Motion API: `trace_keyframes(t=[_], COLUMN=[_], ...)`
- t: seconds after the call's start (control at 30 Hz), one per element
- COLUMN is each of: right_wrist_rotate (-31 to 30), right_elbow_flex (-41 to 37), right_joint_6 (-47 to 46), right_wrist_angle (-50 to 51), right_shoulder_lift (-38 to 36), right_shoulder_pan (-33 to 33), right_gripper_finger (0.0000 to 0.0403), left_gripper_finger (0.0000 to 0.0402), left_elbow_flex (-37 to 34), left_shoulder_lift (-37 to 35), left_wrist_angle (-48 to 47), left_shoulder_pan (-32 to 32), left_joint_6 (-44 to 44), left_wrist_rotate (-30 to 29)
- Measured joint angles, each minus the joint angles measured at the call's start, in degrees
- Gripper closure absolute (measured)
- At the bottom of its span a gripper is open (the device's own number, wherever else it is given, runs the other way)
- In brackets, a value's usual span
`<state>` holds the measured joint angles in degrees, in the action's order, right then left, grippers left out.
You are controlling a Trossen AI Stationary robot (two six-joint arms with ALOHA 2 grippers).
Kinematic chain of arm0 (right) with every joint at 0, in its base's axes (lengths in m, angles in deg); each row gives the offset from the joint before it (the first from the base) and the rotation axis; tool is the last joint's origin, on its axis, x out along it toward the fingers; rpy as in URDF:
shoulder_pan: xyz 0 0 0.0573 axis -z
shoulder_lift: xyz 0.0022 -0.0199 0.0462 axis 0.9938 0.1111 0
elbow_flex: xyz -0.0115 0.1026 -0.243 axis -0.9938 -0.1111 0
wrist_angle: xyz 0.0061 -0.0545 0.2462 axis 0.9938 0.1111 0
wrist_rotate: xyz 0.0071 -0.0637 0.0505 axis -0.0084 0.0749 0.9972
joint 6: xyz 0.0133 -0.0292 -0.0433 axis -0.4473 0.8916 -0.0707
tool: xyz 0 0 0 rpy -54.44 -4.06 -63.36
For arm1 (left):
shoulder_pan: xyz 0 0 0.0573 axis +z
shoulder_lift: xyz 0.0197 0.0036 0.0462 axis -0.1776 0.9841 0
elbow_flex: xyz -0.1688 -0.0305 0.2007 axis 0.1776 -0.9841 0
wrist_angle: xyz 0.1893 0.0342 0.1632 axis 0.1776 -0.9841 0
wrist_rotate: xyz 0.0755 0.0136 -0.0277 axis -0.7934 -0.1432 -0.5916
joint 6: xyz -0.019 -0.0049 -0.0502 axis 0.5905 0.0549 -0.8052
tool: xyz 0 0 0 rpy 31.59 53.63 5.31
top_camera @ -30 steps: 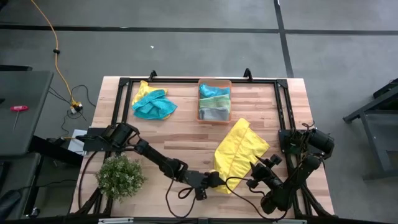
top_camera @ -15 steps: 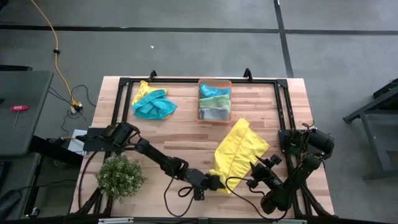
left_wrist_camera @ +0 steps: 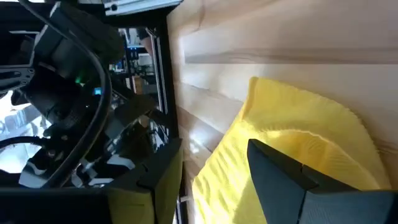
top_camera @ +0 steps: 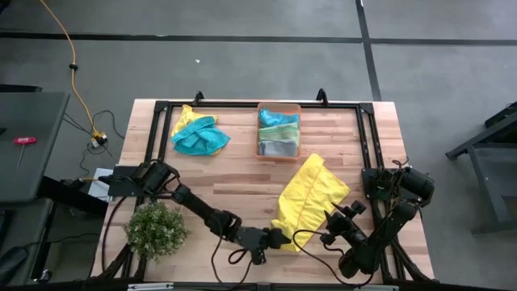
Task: Fold microfiber towels
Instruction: Fold the right yellow microfiber cloth
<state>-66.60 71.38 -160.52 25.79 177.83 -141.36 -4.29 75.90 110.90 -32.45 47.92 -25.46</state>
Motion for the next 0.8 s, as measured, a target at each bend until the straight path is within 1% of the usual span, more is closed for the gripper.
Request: trace_keyframes(t=[0.17, 0.3, 0.43, 0.5, 0.67, 0.8], right_wrist_rotate=[0.0, 0.0, -0.1, -0.1, -0.3, -0.4], right_elbow_flex=[0.0, 0.0, 0.0, 0.0, 0.0, 0.0], right_joint_6=[0.0, 0.0, 0.0, 0.0, 0.0, 0.0], right_wrist_angle=[-0.1, -0.1, -0.1, -0.1, -0.1, -0.1], right_shoulder_lift=[0.0, 0.0, 0.0, 0.0, 0.0, 0.0], right_shoulder_pan=[0.0, 0.0, 0.0, 0.0, 0.0, 0.0], right_gripper_finger=[0.0236, 0.0236, 0.0236, 0.0236, 0.0236, 0.0236], left_gripper_finger=[0.0229, 0.0229, 0.0229, 0.0229, 0.0229, 0.0229], left_elbow_flex=[0.0, 0.2, 0.1, 0.0, 0.0, 0.0], left_shoulder_lift=[0.0, -0.2, -0.2, -0.2, -0.1, 0.2], left_wrist_angle=[-6.8, -11.8, -11.2, -10.1, -9.0, -5.9], left_shoulder_pan=[-0.9, -0.1, 0.8, 1.0, 1.1, 1.5], left_joint_6=[-0.6, -3.5, -5.1, -4.2, -1.6, -0.1], left_wrist_rotate=[-3.4, -4.8, -4.3, -4.0, -0.6, 1.2])
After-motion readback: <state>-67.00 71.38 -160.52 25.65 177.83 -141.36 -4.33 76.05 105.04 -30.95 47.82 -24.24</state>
